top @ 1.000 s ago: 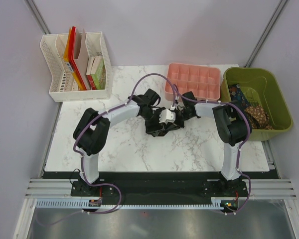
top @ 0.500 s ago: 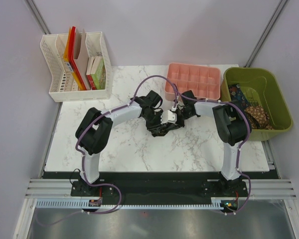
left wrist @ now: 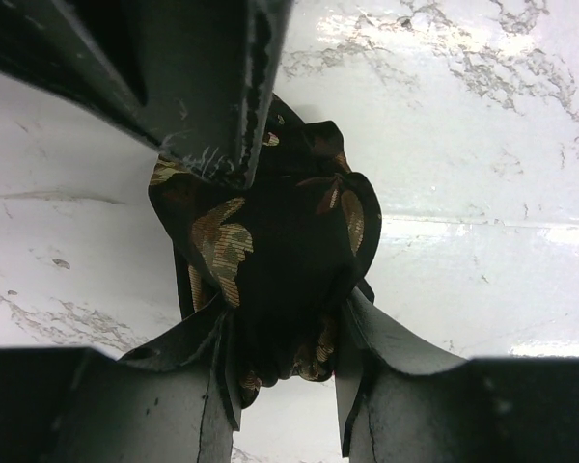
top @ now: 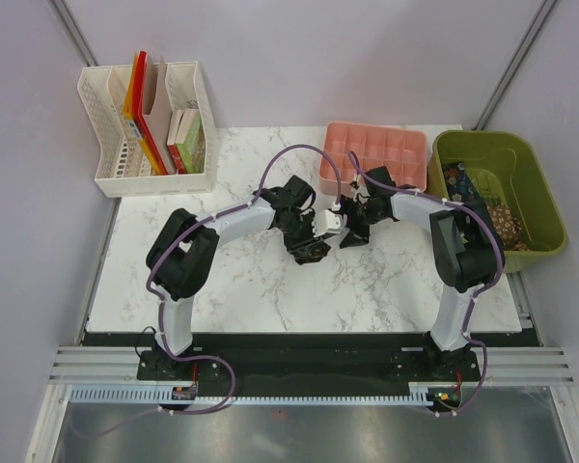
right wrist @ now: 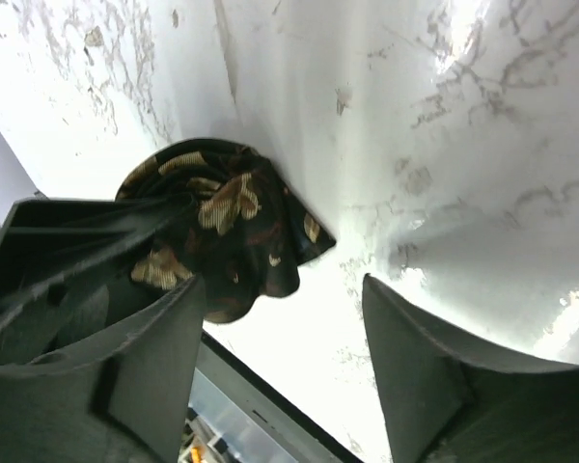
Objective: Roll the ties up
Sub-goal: Roll the tie at the center of the board, then pick up the tie at the center of the board.
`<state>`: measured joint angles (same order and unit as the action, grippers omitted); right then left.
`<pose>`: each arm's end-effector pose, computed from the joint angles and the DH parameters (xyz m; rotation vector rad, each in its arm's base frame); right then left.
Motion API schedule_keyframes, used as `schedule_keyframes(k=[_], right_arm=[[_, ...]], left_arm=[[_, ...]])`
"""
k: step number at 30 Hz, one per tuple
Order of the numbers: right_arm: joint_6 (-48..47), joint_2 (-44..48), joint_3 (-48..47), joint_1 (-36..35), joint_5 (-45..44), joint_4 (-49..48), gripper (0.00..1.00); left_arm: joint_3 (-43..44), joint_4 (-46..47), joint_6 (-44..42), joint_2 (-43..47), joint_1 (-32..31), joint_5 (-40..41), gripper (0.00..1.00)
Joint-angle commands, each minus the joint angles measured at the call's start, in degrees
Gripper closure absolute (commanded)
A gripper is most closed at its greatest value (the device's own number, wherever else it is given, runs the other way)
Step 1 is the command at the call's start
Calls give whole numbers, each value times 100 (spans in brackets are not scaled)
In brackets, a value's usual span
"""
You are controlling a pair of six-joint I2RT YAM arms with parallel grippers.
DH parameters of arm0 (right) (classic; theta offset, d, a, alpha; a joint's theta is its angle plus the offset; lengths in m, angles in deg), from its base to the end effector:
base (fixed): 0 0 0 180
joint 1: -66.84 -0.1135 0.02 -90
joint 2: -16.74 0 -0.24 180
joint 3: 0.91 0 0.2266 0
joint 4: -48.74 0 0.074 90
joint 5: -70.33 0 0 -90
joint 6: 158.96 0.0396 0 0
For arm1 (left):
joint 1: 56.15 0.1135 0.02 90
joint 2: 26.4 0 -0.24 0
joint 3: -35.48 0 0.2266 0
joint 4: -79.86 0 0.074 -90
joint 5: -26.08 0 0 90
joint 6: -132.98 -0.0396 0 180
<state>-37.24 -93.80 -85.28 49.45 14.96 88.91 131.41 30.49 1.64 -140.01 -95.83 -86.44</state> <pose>0.3276 0.1262 0.1407 0.1698 2.8346 1.0501 0.2790 -0.2512 0.1628 1.8299 1.9744 -0.5276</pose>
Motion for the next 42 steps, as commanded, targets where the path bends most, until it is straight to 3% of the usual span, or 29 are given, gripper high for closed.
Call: schedule_keyframes(k=[1,4,11,19,34,37,42], right_arm=[[131,384,265,51,69,-125,24],[482,332,546,51,131,-600,18],[1274,323,1311,51,115,-2278,16],[950,59,1338,-159,-352,-1762,17],[1072,-433,1277,-353,-493,-2025,41],[1108,-503,1259,-397,-466,-2121,53],[1108,-530,1259,-406,-300,-2262,80]], left_arm=[[-253,-87,214,-382,-5,424,83],[-244,-78,223,-373,-13,398,83],[-270,-78,285,-382,-13,319,84],[-253,-79,293,-400,-13,266,85],[-235,-87,276,-479,-5,240,86],[-244,-78,267,-496,-5,240,86],[-165,-131,232,-540,-5,248,87]])
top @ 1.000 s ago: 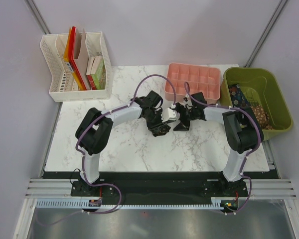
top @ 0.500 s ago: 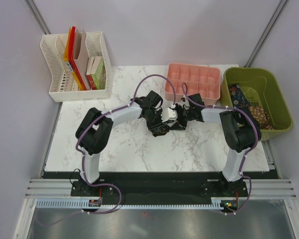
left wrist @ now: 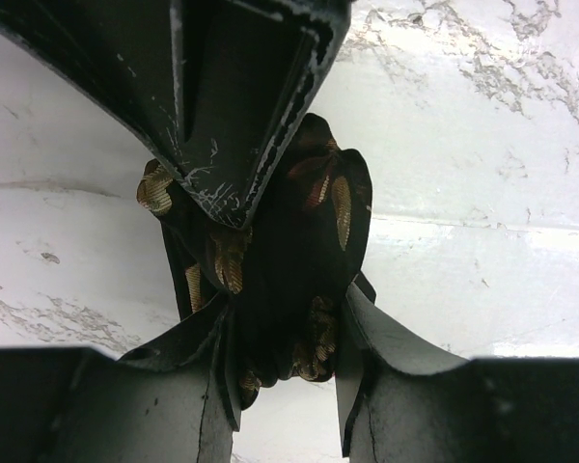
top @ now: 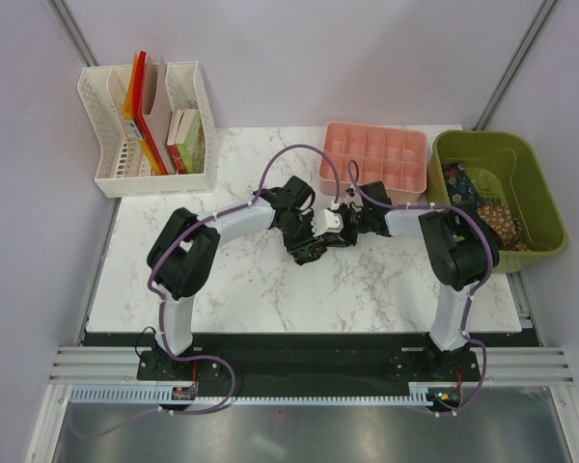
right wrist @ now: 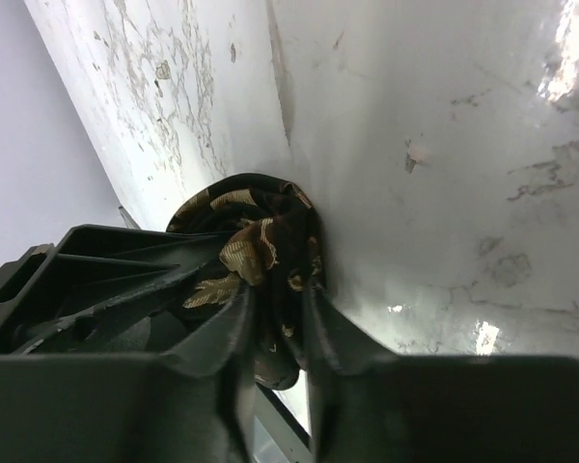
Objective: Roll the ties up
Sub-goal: Pick up the tie at the center of the board.
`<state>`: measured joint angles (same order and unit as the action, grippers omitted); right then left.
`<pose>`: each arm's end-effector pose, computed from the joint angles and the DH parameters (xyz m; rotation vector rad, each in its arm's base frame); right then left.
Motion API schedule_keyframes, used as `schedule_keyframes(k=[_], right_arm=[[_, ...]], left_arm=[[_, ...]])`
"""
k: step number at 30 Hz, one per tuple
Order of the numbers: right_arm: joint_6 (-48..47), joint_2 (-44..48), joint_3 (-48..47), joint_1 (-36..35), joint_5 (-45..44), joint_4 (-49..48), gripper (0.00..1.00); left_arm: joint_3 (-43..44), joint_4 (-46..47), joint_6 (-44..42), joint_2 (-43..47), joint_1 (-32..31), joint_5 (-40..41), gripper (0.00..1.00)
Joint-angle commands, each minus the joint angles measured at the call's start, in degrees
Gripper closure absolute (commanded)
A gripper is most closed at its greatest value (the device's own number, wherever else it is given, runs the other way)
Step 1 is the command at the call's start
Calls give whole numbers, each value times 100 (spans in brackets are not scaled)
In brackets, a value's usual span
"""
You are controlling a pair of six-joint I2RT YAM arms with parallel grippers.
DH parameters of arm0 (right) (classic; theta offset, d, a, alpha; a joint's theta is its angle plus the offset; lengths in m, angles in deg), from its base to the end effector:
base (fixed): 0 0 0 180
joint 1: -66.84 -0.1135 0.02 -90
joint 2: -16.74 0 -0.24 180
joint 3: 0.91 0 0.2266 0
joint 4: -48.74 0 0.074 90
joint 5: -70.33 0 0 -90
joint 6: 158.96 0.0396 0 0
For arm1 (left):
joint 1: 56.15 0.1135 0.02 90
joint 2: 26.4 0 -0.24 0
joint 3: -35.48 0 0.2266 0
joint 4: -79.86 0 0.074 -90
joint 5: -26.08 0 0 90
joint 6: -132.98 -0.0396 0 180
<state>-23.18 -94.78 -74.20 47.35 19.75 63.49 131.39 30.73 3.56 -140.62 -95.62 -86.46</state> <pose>0.3206 0.1402 0.1130 0.2955 2.6742 1.2882 0.2806 -0.2507 0.1591 1.7986 2.0172 -0.5384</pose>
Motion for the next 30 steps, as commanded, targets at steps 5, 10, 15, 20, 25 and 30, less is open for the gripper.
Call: schedule_keyframes(k=[5,10,15,20,25,30], right_arm=[[-342,-230,142,-187,-699,227,100],[-210,296,124,-178,-778,227,100],[-166,719,1,-178,-953,385,100],[-183,887,-113,-187,-1173,657,100],[-192,1054,-323,-161,-1331,991,100],[-323,1291,-754,-82,-1559,1219,100]], left_arm=[[-154,-173,48,-453,0,198,85],[-163,-155,241,-137,167,-153,53],[-84,-146,566,433,448,-470,24],[-84,-155,838,962,580,-672,0],[-171,-155,1129,1567,703,-883,0],[-303,-155,1314,1964,817,-883,0]])
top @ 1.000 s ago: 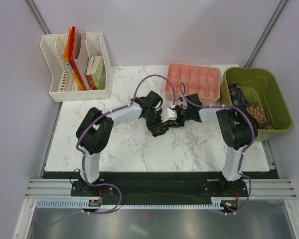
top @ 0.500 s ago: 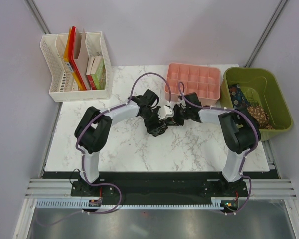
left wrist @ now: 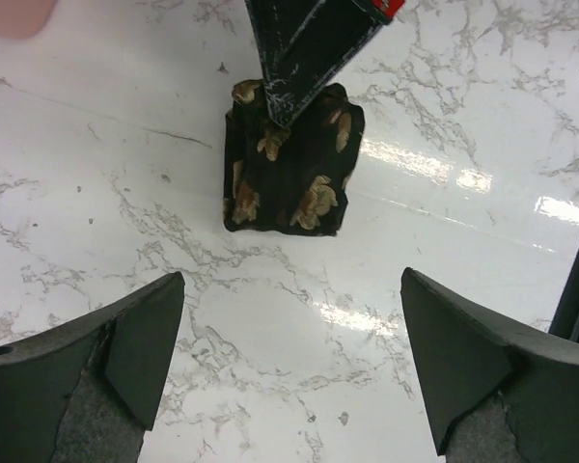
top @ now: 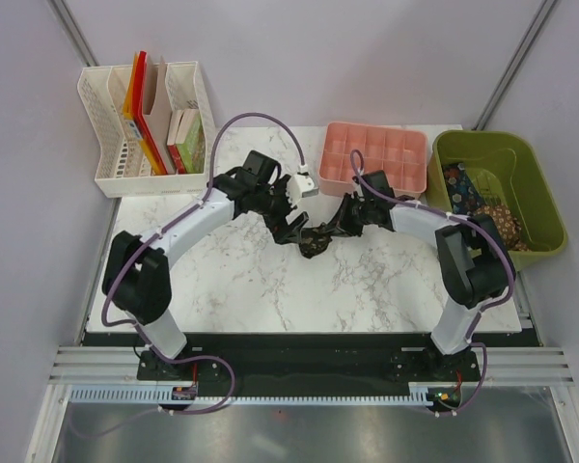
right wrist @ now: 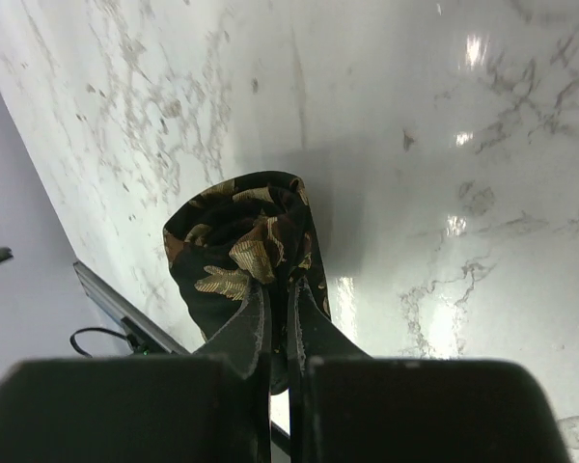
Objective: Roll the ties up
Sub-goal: Pick up the tie at the center of the board, then place the tie in the storage box.
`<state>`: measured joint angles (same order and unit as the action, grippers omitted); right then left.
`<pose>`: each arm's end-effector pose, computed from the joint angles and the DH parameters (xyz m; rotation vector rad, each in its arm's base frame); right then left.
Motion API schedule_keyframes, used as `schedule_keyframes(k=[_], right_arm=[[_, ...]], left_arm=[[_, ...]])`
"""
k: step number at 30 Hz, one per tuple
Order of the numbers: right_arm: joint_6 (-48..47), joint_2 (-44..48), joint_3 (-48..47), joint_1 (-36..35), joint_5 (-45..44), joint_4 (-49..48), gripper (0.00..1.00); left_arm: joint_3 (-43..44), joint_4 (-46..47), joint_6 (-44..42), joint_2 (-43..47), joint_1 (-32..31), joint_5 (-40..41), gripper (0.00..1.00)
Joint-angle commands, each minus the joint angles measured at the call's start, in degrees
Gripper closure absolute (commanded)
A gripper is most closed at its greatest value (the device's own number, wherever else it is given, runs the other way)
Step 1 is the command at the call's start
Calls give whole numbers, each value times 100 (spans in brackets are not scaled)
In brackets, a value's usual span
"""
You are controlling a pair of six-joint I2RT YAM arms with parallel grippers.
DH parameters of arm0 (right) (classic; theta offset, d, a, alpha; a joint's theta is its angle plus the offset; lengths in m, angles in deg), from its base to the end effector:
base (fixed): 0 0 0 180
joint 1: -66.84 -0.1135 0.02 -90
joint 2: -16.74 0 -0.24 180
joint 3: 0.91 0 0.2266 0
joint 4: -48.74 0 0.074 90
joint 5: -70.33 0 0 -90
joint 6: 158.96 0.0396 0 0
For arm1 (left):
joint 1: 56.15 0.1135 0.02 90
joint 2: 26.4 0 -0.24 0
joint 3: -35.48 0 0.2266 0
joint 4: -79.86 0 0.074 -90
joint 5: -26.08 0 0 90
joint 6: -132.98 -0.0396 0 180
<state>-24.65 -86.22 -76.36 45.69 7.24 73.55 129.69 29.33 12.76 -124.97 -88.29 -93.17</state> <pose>0.3121 0.1400 0.1562 0.3202 2.6411 1.0229 0.2811 -0.1995 0.2448 1.4496 2.0027 -0.6559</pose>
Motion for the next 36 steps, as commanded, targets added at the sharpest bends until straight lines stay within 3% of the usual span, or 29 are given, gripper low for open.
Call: schedule_keyframes(k=[1,16,19,24,27,36], right_arm=[[-230,469,-617,93,-371,258,100],[-1144,970,-2154,734,-1460,566,100],[-1574,997,-2593,936,-2224,864,100],[-2768,971,-3043,1007,-4215,1435,100],[-3121,786,-3341,1033,-4834,1952,100],[-3386,356,-3640,1113,-5626,2666,100]], left_arm=[[-150,-15,420,452,103,-195,0],[-800,398,798,1181,226,-212,0],[-880,459,816,1261,226,-195,0],[-1046,591,895,1331,226,-212,0],[-1161,679,956,1401,226,-221,0],[-1398,767,1220,1542,226,-72,0]])
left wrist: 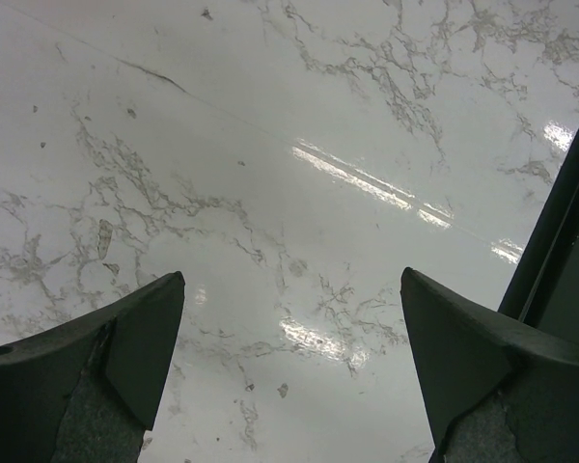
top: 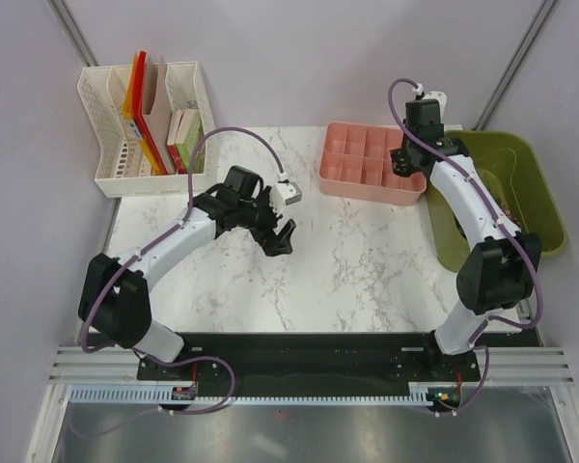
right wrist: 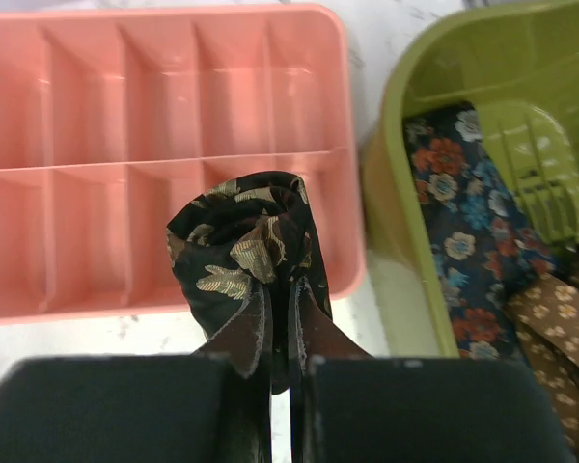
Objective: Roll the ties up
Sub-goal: Place the tie in the storage box.
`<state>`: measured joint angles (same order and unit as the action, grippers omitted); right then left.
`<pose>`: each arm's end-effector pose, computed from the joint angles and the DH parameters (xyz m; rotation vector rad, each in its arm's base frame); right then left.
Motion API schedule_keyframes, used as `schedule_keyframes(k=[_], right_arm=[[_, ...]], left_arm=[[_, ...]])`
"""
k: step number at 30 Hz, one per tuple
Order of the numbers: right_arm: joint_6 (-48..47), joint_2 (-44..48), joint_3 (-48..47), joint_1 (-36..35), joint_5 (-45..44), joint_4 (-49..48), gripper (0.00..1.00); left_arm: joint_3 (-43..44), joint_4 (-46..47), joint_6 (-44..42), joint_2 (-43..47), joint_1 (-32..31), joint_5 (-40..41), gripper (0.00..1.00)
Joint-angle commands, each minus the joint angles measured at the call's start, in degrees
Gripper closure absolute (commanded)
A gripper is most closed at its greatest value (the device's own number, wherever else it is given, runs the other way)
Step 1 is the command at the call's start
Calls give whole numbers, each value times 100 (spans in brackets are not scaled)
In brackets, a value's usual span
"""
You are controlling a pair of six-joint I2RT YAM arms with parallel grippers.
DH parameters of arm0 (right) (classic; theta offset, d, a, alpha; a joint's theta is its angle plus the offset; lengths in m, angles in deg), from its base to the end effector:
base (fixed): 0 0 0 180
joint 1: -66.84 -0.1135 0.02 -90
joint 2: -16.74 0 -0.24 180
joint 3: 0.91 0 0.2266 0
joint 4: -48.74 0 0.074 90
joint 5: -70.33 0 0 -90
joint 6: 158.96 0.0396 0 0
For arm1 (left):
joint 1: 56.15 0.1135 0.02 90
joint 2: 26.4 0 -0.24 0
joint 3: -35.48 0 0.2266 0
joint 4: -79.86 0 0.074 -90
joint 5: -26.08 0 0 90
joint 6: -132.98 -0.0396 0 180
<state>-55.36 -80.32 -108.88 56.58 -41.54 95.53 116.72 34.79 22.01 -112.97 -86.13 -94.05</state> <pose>0.3586 0.0499 0.3297 0.2736 2.1338 -0.1786 0.2502 -0.1673 0.2486 1.2440 2.0696 -0.7129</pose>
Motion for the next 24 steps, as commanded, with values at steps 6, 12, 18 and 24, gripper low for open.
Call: schedule_keyframes(k=[6,12,18,24], right_arm=[[-332,-665,-705,24,-1249,688,100],[-156,-1034,-854,16,-1539,706,100],[-156,-1386,-1021,24,-1794,583,100],[-130,-1632,-1153,15,-1909,512,100]], left_arm=[[-260,308,357,403,9,33,0],[-366,370,375,439,9,42,0],[-428,387,375,474,9,33,0],[-454,387,357,448,9,33,0]])
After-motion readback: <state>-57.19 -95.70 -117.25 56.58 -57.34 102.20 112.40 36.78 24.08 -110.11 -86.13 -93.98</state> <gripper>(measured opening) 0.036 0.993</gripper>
